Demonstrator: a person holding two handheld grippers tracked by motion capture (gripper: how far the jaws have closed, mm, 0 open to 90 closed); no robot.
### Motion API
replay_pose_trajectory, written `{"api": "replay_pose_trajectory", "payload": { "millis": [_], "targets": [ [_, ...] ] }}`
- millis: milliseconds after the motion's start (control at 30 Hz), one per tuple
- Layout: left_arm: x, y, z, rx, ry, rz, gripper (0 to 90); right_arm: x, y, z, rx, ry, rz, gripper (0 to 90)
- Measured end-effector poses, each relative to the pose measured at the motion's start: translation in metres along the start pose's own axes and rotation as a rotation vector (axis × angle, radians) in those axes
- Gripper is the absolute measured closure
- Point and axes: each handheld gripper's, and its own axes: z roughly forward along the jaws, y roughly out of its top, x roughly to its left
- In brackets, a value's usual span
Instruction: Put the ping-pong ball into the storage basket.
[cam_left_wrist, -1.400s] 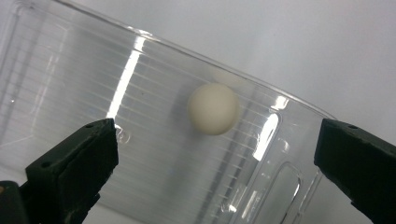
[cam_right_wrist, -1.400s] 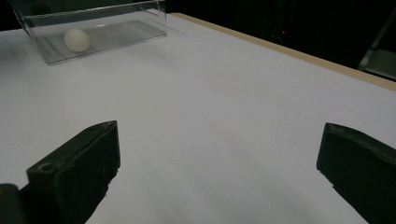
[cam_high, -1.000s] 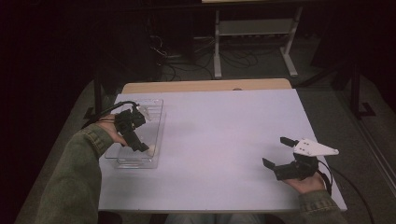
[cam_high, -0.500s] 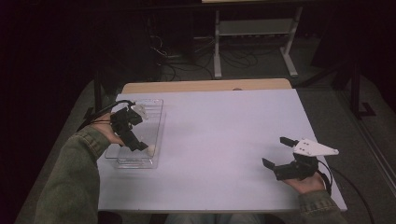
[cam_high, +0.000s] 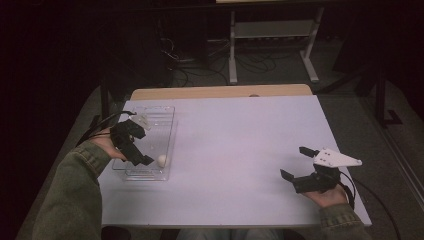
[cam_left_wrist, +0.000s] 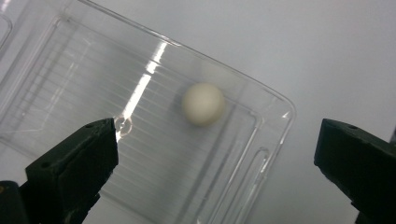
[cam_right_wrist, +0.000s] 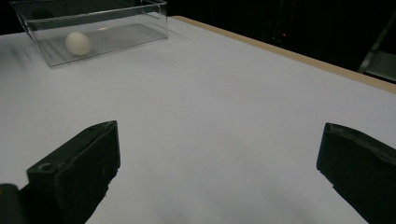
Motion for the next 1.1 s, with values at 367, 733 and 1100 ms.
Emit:
{"api": "replay_pose_trajectory", "payload": {
  "millis": [367,733,1100],
  "targets": [
    [-0.012,-0.012,-0.011,-0.101,-0.003,0.008,0.0,0.000,0.000,0.001,0.002,0.003,-0.001,0.0],
    [-0.020,-0.027,-0.008,-0.186,0.015,-0.017,0.0,0.000,0.000,0.000,-0.001,-0.001,-0.002,0.0],
    [-0.024,-0.046,-0.002,-0.316,0.090,-0.084,0.0,0.001,0.001,-0.001,-0.005,-0.003,-0.007,0.0]
  ]
}}
